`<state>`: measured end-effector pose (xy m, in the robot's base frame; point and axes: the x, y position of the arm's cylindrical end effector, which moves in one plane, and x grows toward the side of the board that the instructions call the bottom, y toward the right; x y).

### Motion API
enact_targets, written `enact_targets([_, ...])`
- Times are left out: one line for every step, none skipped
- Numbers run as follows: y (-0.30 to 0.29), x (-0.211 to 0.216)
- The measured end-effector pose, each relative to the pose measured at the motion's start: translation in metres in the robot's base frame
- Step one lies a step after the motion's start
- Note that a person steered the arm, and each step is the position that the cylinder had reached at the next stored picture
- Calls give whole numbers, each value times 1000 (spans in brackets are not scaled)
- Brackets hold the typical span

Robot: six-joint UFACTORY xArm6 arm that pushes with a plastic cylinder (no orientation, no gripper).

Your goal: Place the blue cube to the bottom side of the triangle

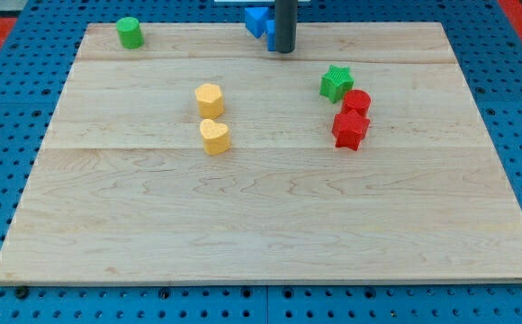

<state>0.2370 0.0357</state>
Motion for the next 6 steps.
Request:
enact_targets([18, -3])
enact_targets([43, -9])
enact_targets([43, -22])
enact_targets([27, -32])
enact_targets([-10, -40])
enact_targets([-37, -43])
